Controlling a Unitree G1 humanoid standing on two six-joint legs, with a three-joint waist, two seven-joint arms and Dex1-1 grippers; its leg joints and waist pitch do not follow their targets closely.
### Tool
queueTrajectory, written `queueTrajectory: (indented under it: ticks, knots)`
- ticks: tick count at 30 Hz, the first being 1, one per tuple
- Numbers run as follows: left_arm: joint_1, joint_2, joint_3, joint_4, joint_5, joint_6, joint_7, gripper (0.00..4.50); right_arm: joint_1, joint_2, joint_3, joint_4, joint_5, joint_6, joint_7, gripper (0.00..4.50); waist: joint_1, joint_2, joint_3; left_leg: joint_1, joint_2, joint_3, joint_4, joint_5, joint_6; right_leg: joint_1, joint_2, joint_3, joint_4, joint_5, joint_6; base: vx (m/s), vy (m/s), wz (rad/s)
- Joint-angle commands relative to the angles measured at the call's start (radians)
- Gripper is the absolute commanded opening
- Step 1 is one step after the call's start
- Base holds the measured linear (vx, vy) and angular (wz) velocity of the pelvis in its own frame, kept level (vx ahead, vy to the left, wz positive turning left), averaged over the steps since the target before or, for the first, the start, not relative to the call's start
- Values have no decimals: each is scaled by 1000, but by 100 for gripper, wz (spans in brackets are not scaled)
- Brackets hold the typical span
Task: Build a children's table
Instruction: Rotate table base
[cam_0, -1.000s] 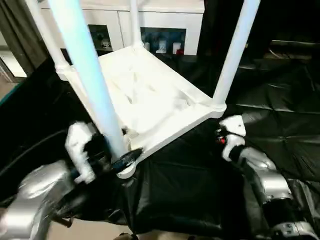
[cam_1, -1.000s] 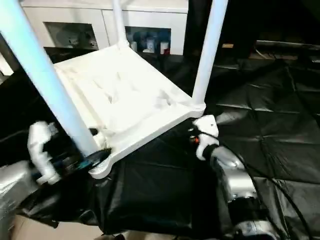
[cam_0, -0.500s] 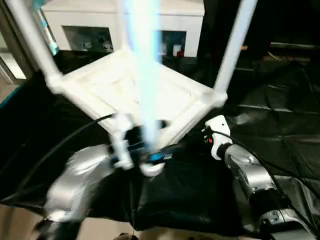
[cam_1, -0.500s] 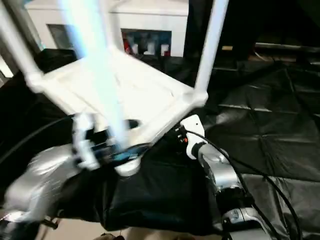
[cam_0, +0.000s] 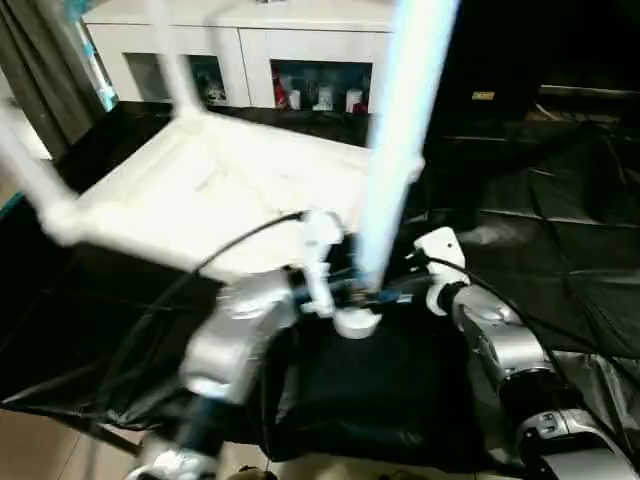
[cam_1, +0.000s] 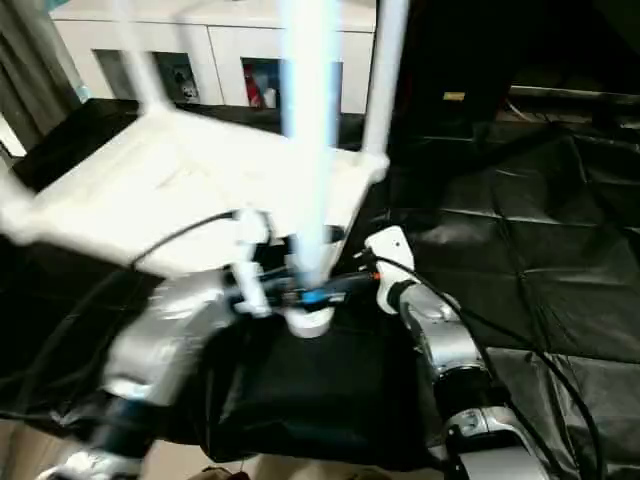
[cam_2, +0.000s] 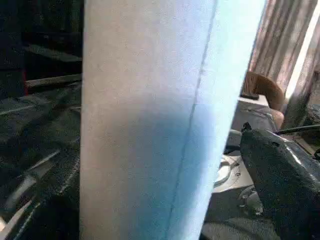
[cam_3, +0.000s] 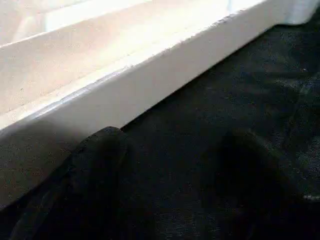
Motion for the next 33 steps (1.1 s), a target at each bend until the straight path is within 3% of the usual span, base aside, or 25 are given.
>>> queueTrajectory:
  ticks: [1,6,7,8,9,15,16,21,25,26,33]
  knots:
    - [-28,-32,-51,29,21,-23,2,447,-19,28,24,0,5,-26,23,370,7,-4,-92,14,44,-23,-52,-130,96,60,-50,33,-61,-12,-300,0,0,0]
    - [-51,-63,-56,90,50,-72,18,447,-18,24,18,4,4,-34,29,370,7,-7,-94,15,46,-24,-52,-142,98,60,-50,32,-62,-27,-300,0,0,0]
    - [-58,-70,-57,112,63,-91,28,447,-18,23,15,6,3,-38,28,370,9,7,-94,15,45,-26,-51,-143,96,60,-51,32,-62,-30,-300,0,0,0]
    - [-60,-70,-58,118,67,-94,33,447,-18,22,14,7,2,-39,27,370,7,0,-95,15,46,-25,-52,-144,96,60,-49,31,-62,-17,-301,0,0,0]
    - [-60,-70,-58,119,68,-95,33,447,-18,22,14,7,2,-39,27,370,7,-2,-95,14,46,-26,-52,-144,97,61,-49,31,-61,-13,-302,0,0,0]
    - [-71,-53,-51,169,107,-134,52,447,-15,2,-4,10,2,-51,25,370,8,1,-97,12,43,-25,-50,-147,109,62,-51,30,-65,-40,-294,0,0,0]
    - [-71,-44,-48,172,107,-133,46,447,-14,-5,-8,9,4,-53,29,370,9,6,-97,13,43,-26,-50,-150,108,61,-51,29,-66,-55,-289,0,0,0]
    - [-73,74,-32,189,91,-115,-82,447,18,-78,-22,-49,31,-44,134,370,13,12,-98,12,42,-26,-50,-161,110,61,-47,26,-67,-79,-280,0,0,0]
    - [-85,159,-36,217,90,-118,-189,447,56,-138,0,-111,35,-43,234,370,20,21,-101,16,44,-26,-50,-164,106,56,-46,25,-63,-82,-279,0,0,0]
    - [-98,206,-47,241,103,-116,-246,430,80,-174,13,-147,38,-43,289,370,22,27,-101,18,43,-26,-50,-167,105,55,-45,24,-64,-84,-278,0,0,0]
    - [-204,298,-99,444,230,-249,-282,374,142,-284,26,-254,65,-26,447,370,31,23,-97,20,42,-27,-56,-223,83,54,-48,26,-75,-156,-256,0,0,0]
